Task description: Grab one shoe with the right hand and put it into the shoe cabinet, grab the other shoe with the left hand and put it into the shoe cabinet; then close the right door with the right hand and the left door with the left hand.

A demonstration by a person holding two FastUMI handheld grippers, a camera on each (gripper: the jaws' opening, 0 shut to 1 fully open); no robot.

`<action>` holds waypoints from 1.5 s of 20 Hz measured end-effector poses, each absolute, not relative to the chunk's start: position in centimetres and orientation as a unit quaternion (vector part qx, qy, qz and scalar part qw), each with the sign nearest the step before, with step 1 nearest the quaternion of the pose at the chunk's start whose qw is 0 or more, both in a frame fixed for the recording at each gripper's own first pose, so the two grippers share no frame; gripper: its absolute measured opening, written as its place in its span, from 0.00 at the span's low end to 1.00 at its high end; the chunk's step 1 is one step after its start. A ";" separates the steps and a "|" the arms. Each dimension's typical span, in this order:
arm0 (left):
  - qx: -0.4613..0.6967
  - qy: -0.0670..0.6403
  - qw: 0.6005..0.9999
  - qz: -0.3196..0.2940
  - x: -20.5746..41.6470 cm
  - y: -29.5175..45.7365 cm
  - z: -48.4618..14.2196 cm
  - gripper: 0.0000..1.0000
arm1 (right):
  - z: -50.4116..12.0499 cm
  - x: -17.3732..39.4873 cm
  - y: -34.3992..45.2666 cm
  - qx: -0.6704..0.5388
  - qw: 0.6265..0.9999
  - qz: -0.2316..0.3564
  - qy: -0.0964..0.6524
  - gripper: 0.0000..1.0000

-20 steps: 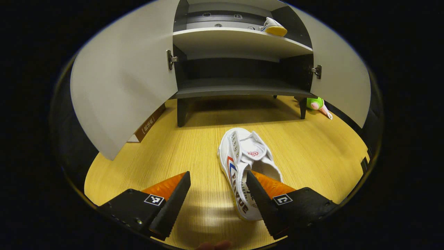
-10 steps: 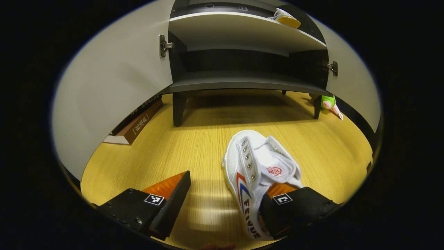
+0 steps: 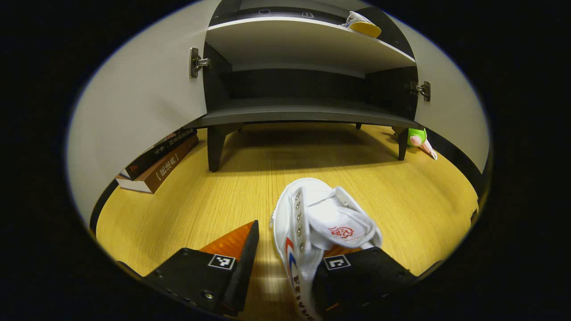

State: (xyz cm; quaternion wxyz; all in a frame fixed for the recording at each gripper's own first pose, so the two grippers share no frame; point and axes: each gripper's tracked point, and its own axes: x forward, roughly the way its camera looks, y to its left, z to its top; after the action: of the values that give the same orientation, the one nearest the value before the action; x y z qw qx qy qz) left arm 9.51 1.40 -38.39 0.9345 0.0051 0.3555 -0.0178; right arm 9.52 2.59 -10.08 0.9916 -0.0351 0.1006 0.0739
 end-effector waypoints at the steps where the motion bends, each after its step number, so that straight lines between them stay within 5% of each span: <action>1: 0.003 0.354 0.935 -0.019 9.5 1.2 -38.4 0.52 | -10.2 9.5 2.6 -0.036 0.991 0.074 0.102 0.95; 2: 0.004 0.352 0.936 -0.017 9.4 1.0 -38.3 0.42 | -10.3 9.5 2.7 -0.037 0.991 0.074 0.104 0.95; 5: 0.008 0.351 0.936 0.006 9.3 2.0 -38.5 0.36 | -10.7 9.5 2.8 -0.041 0.991 0.074 0.108 0.95; 6: 0.002 0.338 0.941 0.006 9.8 1.9 -38.3 0.16 | -10.8 9.5 2.9 -0.043 0.990 0.074 0.108 0.95; 8: 0.007 0.343 0.939 0.010 9.8 2.2 -38.6 0.16 | -10.8 9.5 2.9 -0.046 0.990 0.075 0.109 0.95; 10: 0.010 0.342 0.940 0.009 9.5 2.2 -38.4 0.04 | -10.9 9.5 3.2 -0.048 0.990 0.077 0.110 0.95; 17: -0.008 0.311 0.949 0.040 7.7 3.4 -33.1 0.02 | -10.9 9.3 4.4 -0.052 0.988 0.093 0.107 0.95; 30: -0.018 0.173 0.984 0.036 12.1 3.2 -9.4 0.02 | -9.3 8.4 9.0 -0.051 0.983 0.156 0.080 0.95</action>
State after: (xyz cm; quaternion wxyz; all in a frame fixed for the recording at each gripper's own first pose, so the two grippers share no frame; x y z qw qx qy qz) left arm 12.08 3.22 -9.37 0.9840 -0.0179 0.1734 0.0363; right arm 8.43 8.98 -9.27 0.9832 -0.0511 0.0799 0.1557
